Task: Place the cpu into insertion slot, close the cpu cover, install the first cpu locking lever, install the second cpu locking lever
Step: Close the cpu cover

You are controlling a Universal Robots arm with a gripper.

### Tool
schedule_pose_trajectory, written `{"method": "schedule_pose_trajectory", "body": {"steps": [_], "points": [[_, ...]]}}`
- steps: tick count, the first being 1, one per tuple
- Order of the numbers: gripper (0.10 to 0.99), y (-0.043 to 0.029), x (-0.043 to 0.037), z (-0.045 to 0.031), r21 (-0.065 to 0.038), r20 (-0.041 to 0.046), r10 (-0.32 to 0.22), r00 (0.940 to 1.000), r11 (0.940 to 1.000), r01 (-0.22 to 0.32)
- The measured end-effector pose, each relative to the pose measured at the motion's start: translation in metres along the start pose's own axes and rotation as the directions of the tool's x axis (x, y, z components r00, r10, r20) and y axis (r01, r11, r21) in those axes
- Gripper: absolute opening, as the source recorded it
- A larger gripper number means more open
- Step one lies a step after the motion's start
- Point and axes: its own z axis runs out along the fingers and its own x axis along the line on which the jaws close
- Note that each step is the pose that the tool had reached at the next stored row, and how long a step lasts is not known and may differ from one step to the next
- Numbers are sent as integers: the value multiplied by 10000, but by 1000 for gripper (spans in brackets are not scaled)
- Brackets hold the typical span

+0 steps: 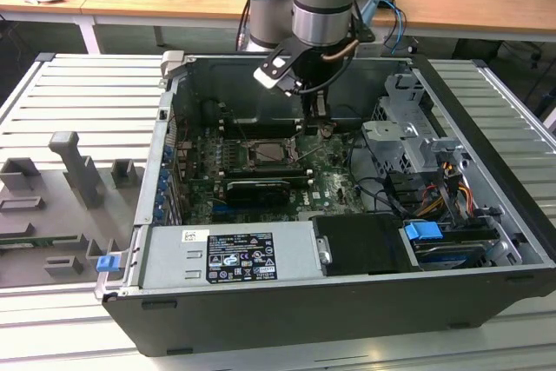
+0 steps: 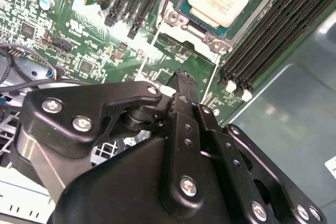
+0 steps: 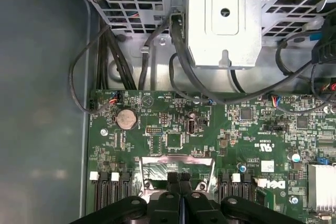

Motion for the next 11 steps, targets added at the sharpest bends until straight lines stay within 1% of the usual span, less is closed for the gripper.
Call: {"method": "schedule_pose_trajectory", "body": {"steps": [1, 3, 7, 11], "points": [[106, 10, 0, -1, -1, -1, 0, 10000, 10000, 0], [106, 64, -1, -3, 0, 0, -1, 10000, 10000, 1], [106, 122, -2, 0, 0, 1, 0, 10000, 10000, 0], [106, 229, -4, 7, 1, 2, 1, 10000, 10000, -1]]}}
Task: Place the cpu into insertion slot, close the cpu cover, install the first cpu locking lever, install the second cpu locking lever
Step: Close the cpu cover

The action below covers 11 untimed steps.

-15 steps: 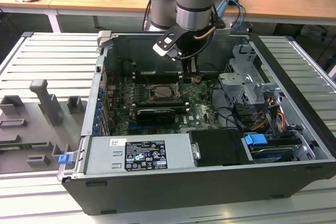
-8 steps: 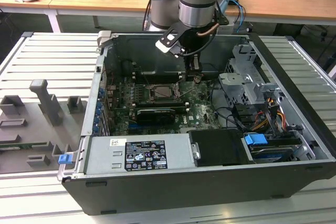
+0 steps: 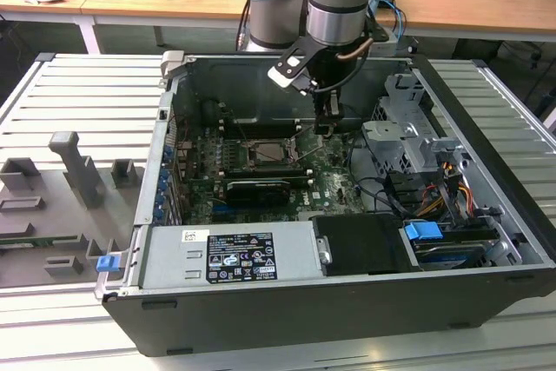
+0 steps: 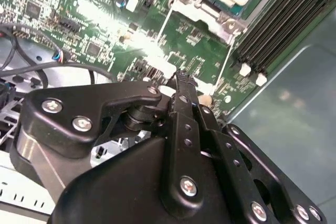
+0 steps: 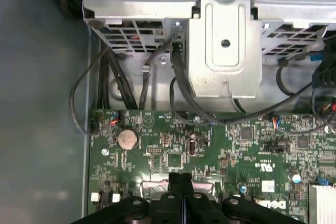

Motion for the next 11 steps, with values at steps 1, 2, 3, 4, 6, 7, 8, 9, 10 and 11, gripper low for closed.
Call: {"method": "schedule_pose_trajectory", "body": {"steps": [1, 2, 3, 4, 6, 7, 8, 9, 10, 11], "points": [[106, 34, 0, 2, 2, 0, -1, 10000, 10000, 1], [106, 57, -1, 4, 3, 0, -2, 10000, 10000, 2], [106, 77, -1, 5, 4, 0, -1, 10000, 10000, 1], [106, 99, -2, 7, 6, 0, 0, 10000, 10000, 0], [106, 139, -2, 11, 10, -1, -2, 10000, 10000, 2], [106, 160, -2, 15, 13, -2, -2, 10000, 10000, 2], [106, 184, -3, 24, 19, 0, 0, 10000, 10000, 0], [106, 191, -4, 47, 23, 0, -1, 10000, 10000, 1], [106, 189, -4, 79, 25, -1, 0, 10000, 10000, 0], [106, 188, -4, 96, 26, 0, 0, 10000, 10000, 0]]}}
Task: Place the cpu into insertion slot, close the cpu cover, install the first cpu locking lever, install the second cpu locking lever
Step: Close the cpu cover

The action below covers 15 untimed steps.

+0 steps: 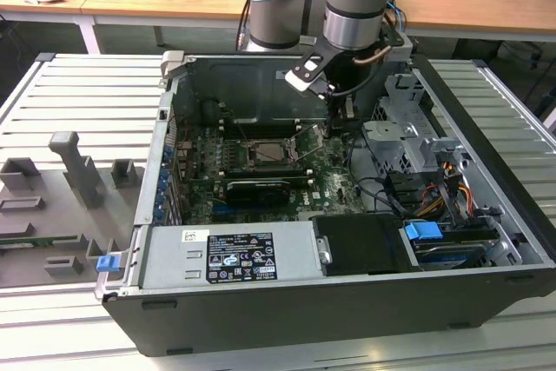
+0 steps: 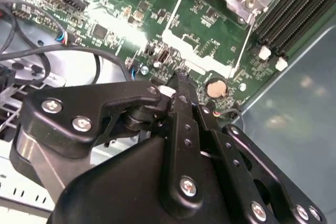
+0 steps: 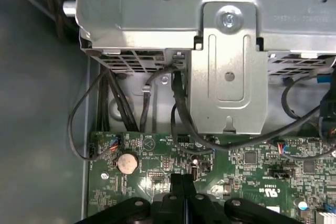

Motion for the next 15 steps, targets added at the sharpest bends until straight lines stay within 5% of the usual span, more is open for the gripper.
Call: {"method": "schedule_pose_trajectory", "body": {"steps": [15], "points": [[106, -74, 1, 0, 7, -2, 0, 10000, 10000, 0]]}}
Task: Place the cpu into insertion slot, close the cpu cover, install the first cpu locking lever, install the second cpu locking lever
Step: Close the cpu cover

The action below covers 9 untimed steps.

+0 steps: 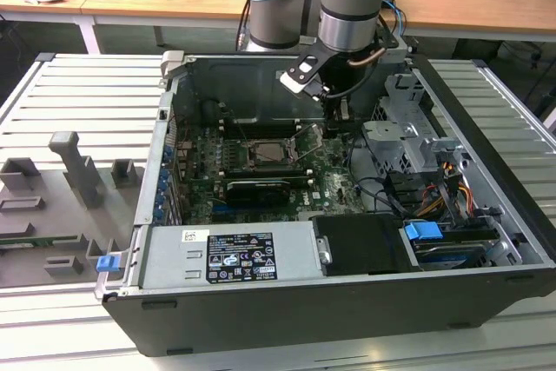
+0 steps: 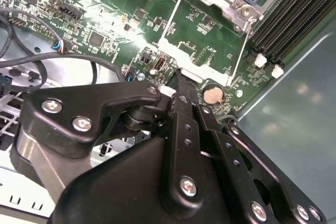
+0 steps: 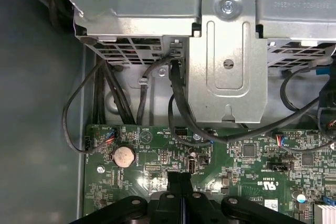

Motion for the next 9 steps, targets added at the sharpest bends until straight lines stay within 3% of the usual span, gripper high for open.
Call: {"method": "schedule_pose_trajectory", "body": {"steps": [9], "points": [[106, -95, 1, -7, 0, 2, -1, 10000, 10000, 1]]}}
